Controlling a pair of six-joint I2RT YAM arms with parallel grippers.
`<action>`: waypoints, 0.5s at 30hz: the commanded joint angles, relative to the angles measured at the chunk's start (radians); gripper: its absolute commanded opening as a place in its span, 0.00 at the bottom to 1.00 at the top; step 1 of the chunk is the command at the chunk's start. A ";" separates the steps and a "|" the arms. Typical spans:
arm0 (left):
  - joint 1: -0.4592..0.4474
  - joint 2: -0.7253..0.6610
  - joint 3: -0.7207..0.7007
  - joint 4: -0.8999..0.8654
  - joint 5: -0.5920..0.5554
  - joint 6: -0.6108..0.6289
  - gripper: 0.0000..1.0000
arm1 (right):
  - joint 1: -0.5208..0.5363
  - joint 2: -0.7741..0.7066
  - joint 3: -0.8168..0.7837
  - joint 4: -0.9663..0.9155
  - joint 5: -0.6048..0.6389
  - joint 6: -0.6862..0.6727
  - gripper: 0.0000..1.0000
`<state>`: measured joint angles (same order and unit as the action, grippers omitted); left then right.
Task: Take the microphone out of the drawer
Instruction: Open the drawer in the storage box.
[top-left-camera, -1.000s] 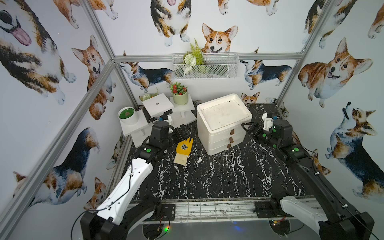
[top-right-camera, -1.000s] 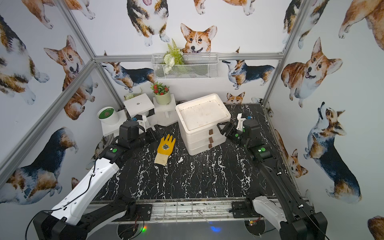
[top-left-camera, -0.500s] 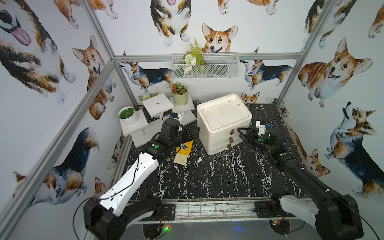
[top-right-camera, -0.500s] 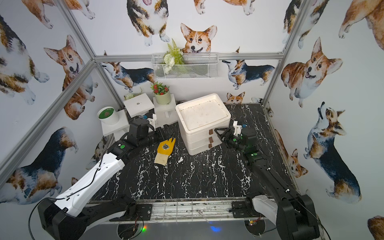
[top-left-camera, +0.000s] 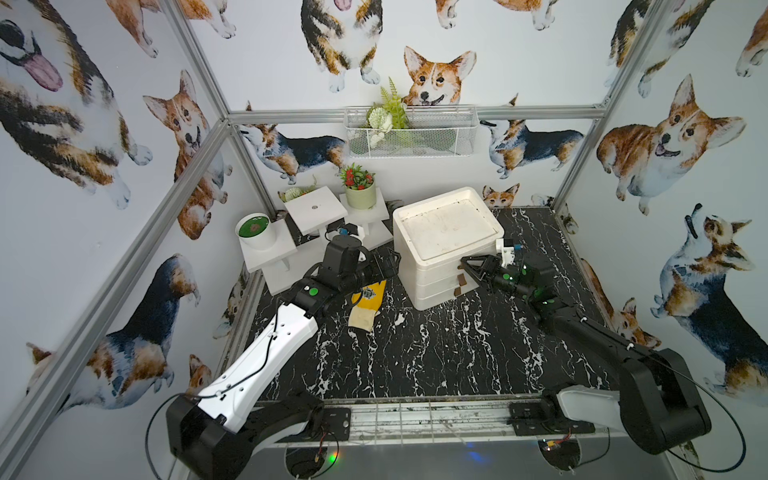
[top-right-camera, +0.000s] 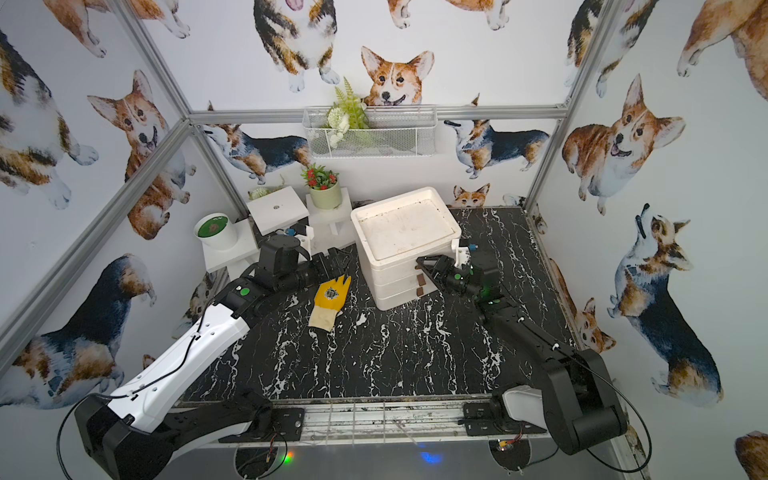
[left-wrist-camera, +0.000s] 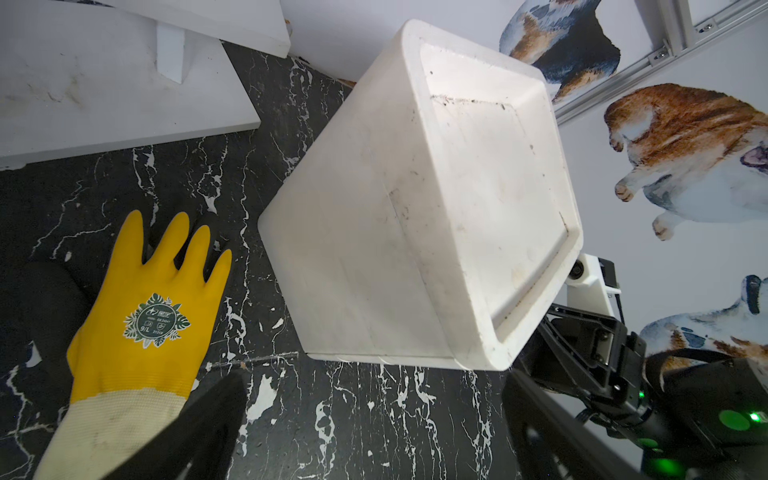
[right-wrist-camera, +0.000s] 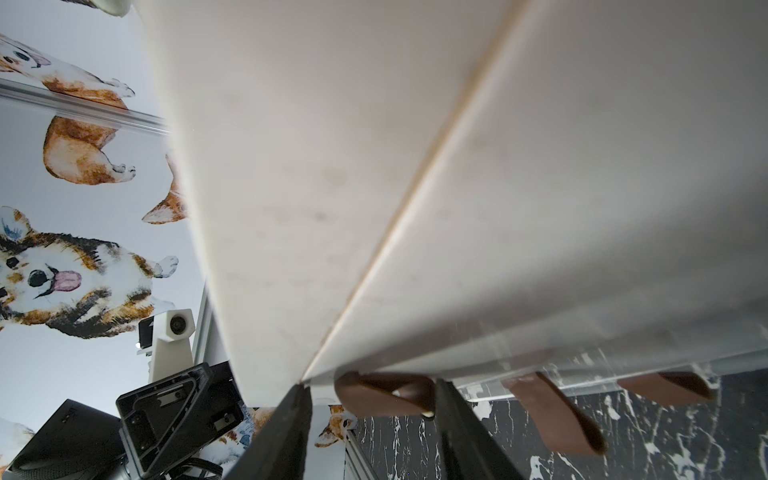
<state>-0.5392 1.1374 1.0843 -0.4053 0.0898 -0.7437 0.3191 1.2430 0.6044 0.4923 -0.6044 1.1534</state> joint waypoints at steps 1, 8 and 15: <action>-0.002 -0.008 0.006 -0.009 -0.022 0.018 1.00 | 0.005 0.002 -0.009 0.048 0.008 -0.014 0.52; -0.002 -0.028 -0.012 -0.007 -0.021 0.001 1.00 | 0.005 0.002 -0.023 0.037 0.038 -0.018 0.40; -0.002 -0.042 -0.015 -0.015 -0.038 0.014 1.00 | 0.005 0.020 -0.012 0.050 0.052 -0.017 0.26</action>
<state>-0.5415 1.1007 1.0733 -0.4099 0.0689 -0.7437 0.3210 1.2510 0.5869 0.5247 -0.5835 1.1469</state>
